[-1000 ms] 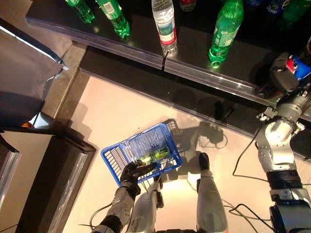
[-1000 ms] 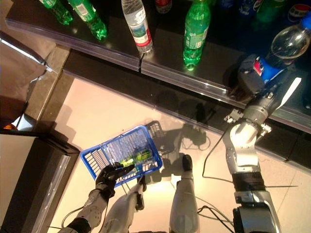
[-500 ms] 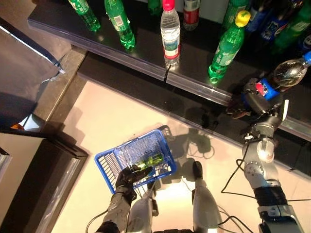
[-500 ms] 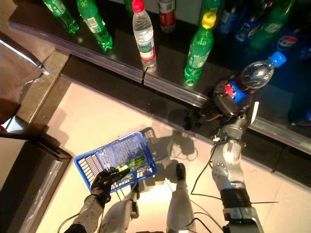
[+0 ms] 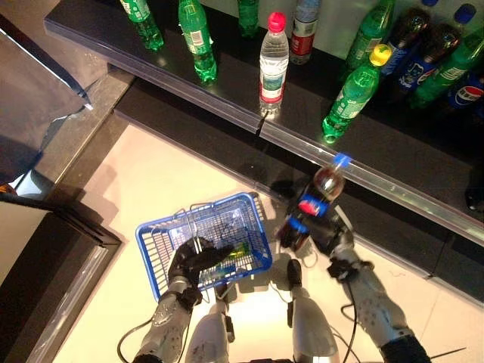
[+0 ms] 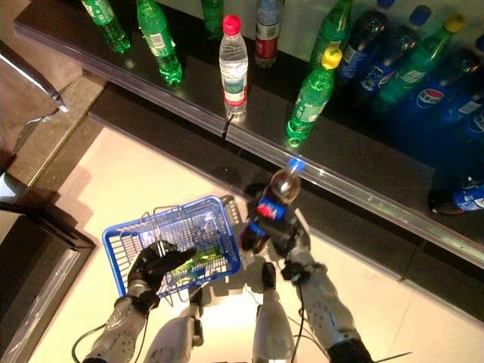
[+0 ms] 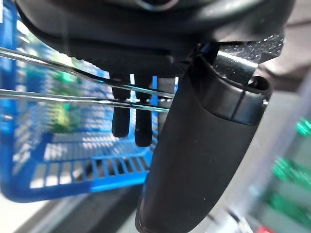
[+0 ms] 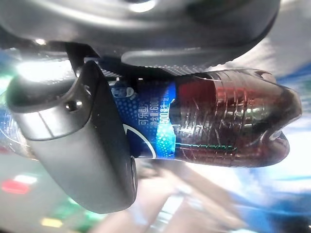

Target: Pick up the drink and place into the basket.

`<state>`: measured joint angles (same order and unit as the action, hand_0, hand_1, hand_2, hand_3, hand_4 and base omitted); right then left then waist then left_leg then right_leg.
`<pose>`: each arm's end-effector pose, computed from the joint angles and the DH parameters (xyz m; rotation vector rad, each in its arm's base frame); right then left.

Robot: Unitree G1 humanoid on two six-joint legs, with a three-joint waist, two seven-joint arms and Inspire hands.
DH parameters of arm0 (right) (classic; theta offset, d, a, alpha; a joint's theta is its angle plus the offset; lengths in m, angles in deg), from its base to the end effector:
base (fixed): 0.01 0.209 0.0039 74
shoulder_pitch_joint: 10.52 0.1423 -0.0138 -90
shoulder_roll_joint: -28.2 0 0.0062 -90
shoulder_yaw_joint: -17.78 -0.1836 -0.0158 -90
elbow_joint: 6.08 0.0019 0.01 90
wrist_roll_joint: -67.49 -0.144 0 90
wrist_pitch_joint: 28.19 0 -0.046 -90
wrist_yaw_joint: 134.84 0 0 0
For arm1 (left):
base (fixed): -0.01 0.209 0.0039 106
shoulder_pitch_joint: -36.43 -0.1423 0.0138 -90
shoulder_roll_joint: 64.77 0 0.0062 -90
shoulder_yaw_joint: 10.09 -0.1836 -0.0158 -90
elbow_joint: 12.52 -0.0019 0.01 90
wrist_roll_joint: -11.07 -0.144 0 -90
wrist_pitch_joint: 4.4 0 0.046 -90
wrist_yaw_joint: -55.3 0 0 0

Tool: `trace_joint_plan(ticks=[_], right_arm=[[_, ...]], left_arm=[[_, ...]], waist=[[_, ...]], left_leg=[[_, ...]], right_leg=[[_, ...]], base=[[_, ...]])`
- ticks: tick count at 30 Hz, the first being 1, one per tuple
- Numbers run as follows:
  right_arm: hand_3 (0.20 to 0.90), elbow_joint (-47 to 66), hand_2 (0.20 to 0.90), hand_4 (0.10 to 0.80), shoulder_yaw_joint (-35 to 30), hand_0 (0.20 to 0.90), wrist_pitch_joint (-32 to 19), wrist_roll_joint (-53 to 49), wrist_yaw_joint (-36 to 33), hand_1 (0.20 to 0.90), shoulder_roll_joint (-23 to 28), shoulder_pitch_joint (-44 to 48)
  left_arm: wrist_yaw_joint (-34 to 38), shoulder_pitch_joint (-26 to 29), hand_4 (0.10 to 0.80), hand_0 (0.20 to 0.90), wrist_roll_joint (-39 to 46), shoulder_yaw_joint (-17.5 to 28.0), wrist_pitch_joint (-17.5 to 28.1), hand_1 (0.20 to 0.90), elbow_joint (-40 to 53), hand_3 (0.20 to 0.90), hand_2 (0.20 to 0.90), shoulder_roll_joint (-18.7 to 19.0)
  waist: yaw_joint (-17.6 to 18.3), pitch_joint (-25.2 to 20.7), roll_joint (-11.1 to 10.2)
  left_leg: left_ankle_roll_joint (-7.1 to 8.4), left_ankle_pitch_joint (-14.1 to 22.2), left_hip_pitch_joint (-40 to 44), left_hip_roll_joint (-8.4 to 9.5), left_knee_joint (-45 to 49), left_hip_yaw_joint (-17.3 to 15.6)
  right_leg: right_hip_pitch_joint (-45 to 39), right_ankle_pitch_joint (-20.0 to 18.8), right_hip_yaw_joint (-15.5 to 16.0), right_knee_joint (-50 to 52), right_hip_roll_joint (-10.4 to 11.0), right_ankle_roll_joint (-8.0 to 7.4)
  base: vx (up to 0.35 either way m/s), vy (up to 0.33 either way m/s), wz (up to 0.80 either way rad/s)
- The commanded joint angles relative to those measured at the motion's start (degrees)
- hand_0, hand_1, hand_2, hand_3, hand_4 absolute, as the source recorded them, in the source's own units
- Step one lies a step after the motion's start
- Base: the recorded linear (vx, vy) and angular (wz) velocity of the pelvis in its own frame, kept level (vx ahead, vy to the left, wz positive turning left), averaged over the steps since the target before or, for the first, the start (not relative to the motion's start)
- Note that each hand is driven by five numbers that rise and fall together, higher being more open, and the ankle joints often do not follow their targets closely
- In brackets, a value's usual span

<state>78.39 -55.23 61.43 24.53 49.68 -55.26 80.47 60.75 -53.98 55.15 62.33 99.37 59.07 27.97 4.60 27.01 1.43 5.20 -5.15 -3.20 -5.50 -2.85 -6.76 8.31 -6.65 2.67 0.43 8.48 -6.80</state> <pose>0.2036 -0.1733 0.0231 0.3465 0.2068 0.2826 0.1900 0.1786 -0.0125 -0.3821 0.2210 0.0499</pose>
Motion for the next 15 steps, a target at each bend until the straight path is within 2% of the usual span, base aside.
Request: trace_joint_plan(ticks=[1, 4, 7, 11, 15], right_arm=[[0.200, 5.70, 0.300, 0.100, -0.09, 0.300, -5.82, 9.29, 3.91, 0.300, 2.93, 3.37], [0.200, 3.27, 0.300, 0.100, 2.32, 0.300, -2.85, 17.31, -0.87, 0.300, 6.15, 4.16], [0.200, 1.15, 0.300, 0.100, 3.50, 0.300, 0.63, 19.46, -3.25, 0.300, 8.11, 5.14], [0.200, 0.14, 0.300, 0.100, 5.81, 0.300, 5.81, 24.65, -4.60, 0.300, 9.96, 7.62], [0.200, -0.78, 0.300, 0.100, 7.28, 0.300, 8.62, 26.64, -4.20, 0.300, 11.15, 11.12]], left_arm=[[-4.45, 3.51, 0.100, 0.300, -4.76, 1.35, 8.86, 0.300, 14.10, 0.200, 0.300, 5.06], [-5.25, 4.46, 0.100, 0.300, -4.26, 0.69, 8.21, 0.300, 17.46, 0.200, 0.300, 7.10], [-5.26, 5.14, 0.100, 0.300, -3.58, 0.10, 7.18, 0.300, 19.86, 0.200, 0.300, 8.39], [-5.86, 5.89, 0.100, 0.300, -2.83, -1.07, 4.00, 0.300, 22.41, 0.200, 0.300, 9.86], [-7.70, 6.48, 0.100, 0.300, -3.39, -2.42, 1.67, 0.300, 23.97, 0.200, 0.300, 11.14]], waist=[[-0.67, -7.50, -1.13], [-1.47, -7.25, -1.53], [-2.17, -6.83, -1.96], [-3.24, -6.01, -2.20], [-4.17, -5.39, -2.24]], left_leg=[[-3.48, 3.23, -3.79, 2.15, 7.97, -1.16], [-3.48, 3.04, -4.01, 2.36, 7.91, -0.52], [-3.55, 3.03, -4.44, 2.54, 8.24, 0.18], [-3.71, 2.93, -4.91, 2.92, 8.52, 1.41], [-3.83, 2.99, -5.34, 3.27, 9.02, 2.27]], right_leg=[[-1.55, 3.39, 2.50, 2.82, -1.76, 4.19], [-1.90, 3.37, 3.04, 2.63, -1.72, 4.13], [-2.04, 3.47, 3.46, 2.72, -1.75, 4.17], [-2.24, 3.34, 3.69, 2.69, -1.76, 4.16], [-2.40, 3.17, 3.88, 2.61, -1.62, 4.13]], base=[[0.000, 0.000, 0.00], [0.000, 0.000, 0.00], [0.007, -0.032, 0.07], [0.013, -0.021, 0.12], [0.010, -0.017, 0.07]])
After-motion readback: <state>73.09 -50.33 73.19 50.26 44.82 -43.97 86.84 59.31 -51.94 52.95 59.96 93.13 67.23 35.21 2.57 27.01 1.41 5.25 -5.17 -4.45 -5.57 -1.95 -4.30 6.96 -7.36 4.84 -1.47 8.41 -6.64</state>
